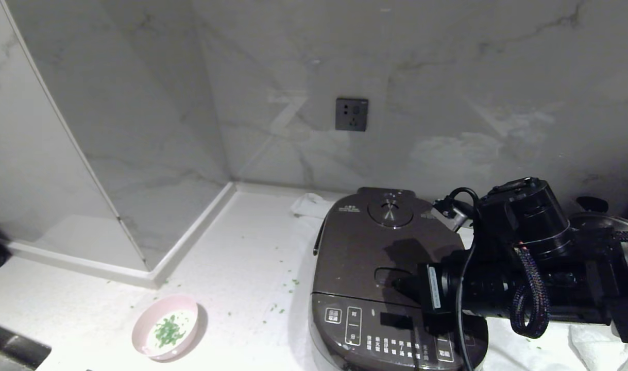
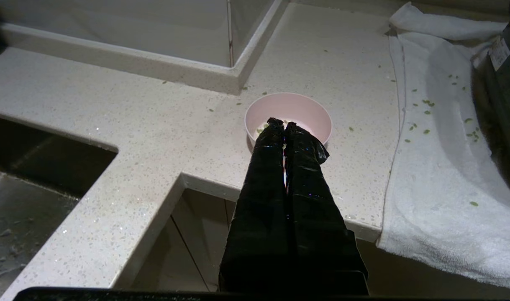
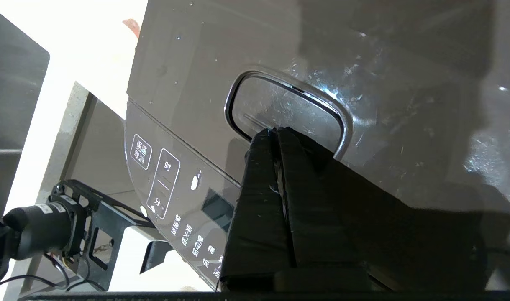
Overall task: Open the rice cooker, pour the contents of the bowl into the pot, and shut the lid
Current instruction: Open the rice cooker
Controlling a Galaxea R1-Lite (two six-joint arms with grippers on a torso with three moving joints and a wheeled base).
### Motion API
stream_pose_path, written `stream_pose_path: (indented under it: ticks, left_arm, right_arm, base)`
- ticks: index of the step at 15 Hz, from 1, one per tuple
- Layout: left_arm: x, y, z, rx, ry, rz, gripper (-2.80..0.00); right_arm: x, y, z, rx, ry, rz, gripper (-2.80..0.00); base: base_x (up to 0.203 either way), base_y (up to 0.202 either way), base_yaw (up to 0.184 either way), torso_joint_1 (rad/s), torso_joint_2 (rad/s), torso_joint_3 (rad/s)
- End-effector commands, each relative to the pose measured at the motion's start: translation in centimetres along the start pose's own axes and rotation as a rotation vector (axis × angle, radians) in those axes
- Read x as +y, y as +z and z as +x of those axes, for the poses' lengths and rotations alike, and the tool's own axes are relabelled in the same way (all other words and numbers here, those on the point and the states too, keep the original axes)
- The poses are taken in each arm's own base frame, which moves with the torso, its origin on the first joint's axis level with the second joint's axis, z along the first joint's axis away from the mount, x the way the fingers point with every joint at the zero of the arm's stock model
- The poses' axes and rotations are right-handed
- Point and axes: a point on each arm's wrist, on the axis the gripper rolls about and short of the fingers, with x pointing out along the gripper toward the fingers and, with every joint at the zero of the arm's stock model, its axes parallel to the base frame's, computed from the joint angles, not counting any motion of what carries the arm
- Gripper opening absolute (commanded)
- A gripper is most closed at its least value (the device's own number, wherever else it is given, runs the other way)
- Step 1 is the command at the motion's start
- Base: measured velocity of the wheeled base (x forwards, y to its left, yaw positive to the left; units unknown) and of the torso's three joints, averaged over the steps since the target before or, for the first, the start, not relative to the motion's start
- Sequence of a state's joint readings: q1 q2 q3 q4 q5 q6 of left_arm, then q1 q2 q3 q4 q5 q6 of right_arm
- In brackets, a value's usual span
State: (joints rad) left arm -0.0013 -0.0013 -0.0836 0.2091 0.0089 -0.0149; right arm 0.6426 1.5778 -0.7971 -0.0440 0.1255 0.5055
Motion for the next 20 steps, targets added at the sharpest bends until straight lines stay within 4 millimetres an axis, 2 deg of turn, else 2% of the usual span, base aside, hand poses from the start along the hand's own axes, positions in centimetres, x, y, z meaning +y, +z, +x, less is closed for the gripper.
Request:
stream_pose_path:
  ticks: [1,4,7,12,16,18,20]
  left_arm:
    - [0.0,0.0,0.0,0.001,0.001,0.0,-2.8]
    - [0.0,0.0,0.0,-0.001,0.0,0.0,-2.8]
    - [0.0,0.0,0.0,0.0,0.0,0.0,-2.8]
    - [0.0,0.0,0.0,-0.001,0.001,0.0,-2.8]
    - [0.0,0.0,0.0,-0.001,0.002,0.0,-2.8]
    - [0.0,0.0,0.0,-0.001,0.0,0.0,-2.8]
    - [0.0,0.0,0.0,0.0,0.002,0.0,-2.8]
  right_arm:
    - [0.8,1.1,-1.6,-0.07,0.036,-0.007,-2.8]
    - [2.0,2.5,-5.0,-0.198,0.059,-0.048,-2.8]
    - [2.9,3.3,-9.0,-0.358,0.056,-0.177,-2.8]
    - [4.2,3.4,-16.0,-0.574,0.14,-0.349,-2.8]
    - [3.8,1.6,-20.4,-0.686,0.131,-0.473,-2.8]
    - [3.0,0.0,-22.3,-0.719,0.115,-0.488,-2.8]
    - [1.8,-2.1,-23.5,-0.765,0.018,-0.489,-2.8]
  base:
    - [0.0,0.0,0.0,0.0,0.0,0.0]
    - [0.0,0.0,0.0,0.0,0.0,0.0]
    - [0.0,0.0,0.0,0.0,0.0,0.0]
    - [0.0,0.0,0.0,0.0,0.0,0.0]
    - [0.0,0.0,0.0,0.0,0.0,0.0]
    - [0.0,0.0,0.0,0.0,0.0,0.0]
    - [0.0,0.0,0.0,0.0,0.0,0.0]
